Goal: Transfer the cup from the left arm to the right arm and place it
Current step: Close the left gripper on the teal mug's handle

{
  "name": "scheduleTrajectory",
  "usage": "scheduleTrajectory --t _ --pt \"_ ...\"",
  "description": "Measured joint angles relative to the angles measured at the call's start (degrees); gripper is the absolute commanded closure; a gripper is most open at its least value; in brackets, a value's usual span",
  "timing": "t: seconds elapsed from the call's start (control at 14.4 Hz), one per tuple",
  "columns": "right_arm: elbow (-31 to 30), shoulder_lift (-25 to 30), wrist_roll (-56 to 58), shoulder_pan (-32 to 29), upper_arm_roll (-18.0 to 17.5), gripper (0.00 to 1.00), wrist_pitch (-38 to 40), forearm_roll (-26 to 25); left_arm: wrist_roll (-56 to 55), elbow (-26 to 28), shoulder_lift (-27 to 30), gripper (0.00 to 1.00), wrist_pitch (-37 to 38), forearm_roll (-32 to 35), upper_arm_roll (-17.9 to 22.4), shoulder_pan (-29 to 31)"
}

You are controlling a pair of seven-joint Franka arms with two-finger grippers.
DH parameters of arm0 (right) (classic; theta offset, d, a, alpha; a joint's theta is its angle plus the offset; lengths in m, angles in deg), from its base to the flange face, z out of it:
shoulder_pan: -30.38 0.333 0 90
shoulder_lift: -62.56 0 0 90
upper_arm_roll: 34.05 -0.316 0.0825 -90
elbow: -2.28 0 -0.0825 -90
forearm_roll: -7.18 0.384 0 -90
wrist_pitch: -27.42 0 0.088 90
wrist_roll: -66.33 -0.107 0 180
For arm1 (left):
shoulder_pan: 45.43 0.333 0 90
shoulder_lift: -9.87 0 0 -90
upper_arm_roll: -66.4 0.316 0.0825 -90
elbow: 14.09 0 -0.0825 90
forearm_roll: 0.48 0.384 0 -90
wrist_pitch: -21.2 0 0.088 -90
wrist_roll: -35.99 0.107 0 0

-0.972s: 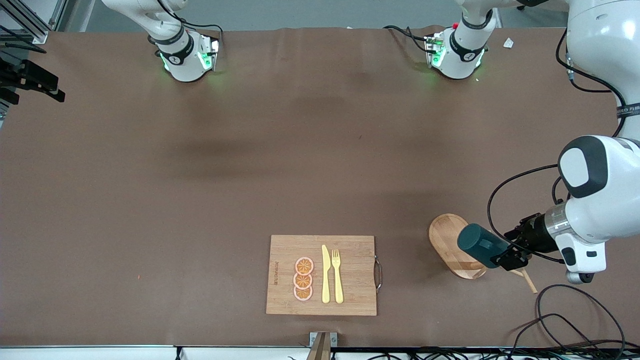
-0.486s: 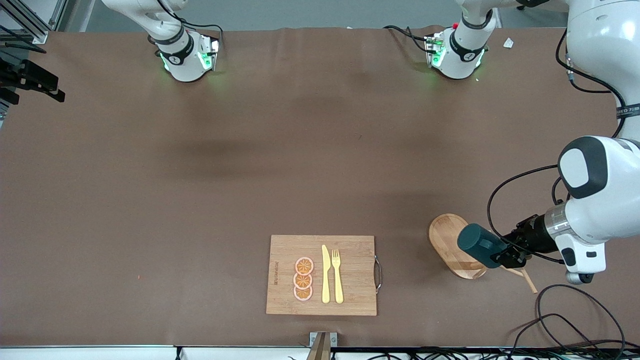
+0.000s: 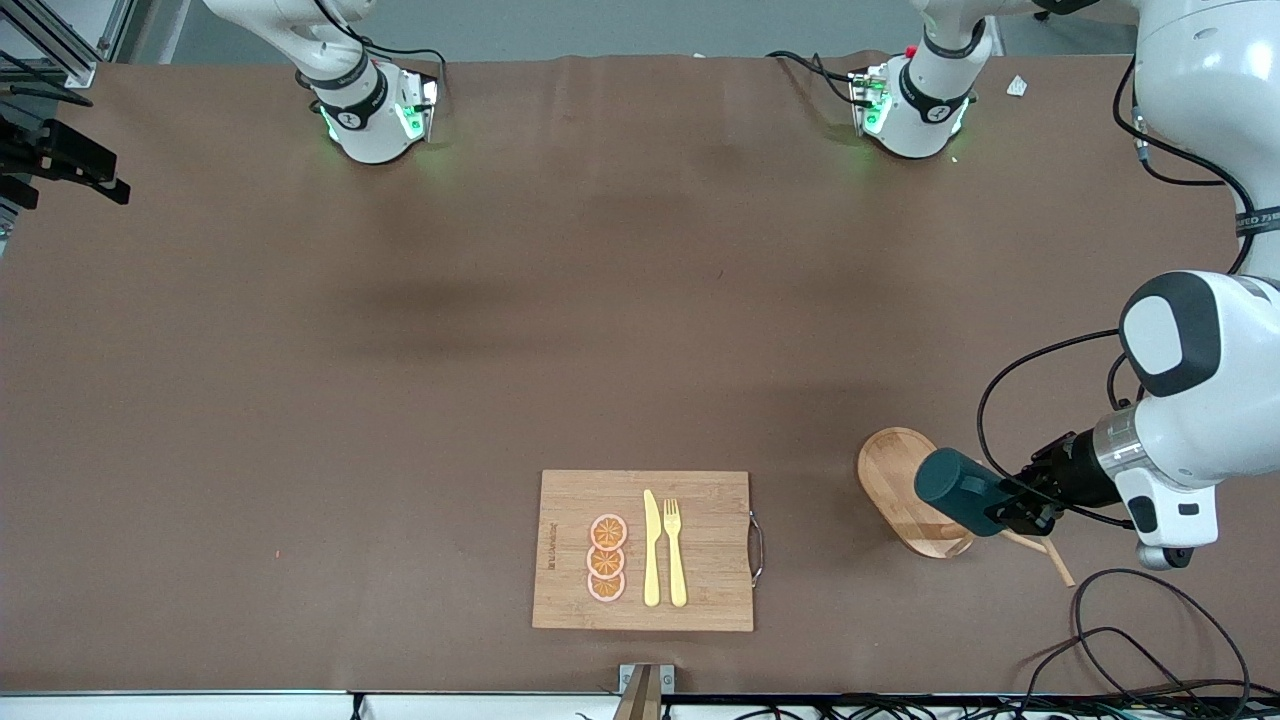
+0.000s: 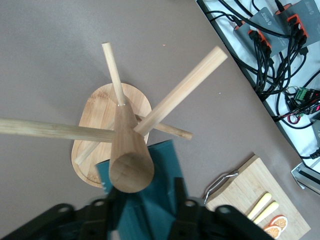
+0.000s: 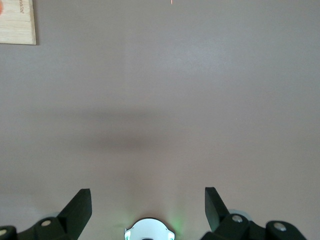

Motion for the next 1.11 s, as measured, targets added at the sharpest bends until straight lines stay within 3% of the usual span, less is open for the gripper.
scheduleTrajectory --t 0.21,0.56,1.11 --pt "0.00 0.00 0.00 0.00 0.00 0.00 0.00 0.00 0.00 -0.01 0.00 0.69 0.00 -0.01 -0.01 0.00" --pt "0.00 0.00 0.00 0.00 0.00 0.00 0.00 0.00 0.00 -0.31 0.02 0.85 0.00 -0.01 -0.01 0.23" --pt "0.00 0.00 0.00 0.00 0.00 0.00 0.00 0.00 0.00 -0.40 0.01 0.90 -0.01 -0.34 -0.32 0.62"
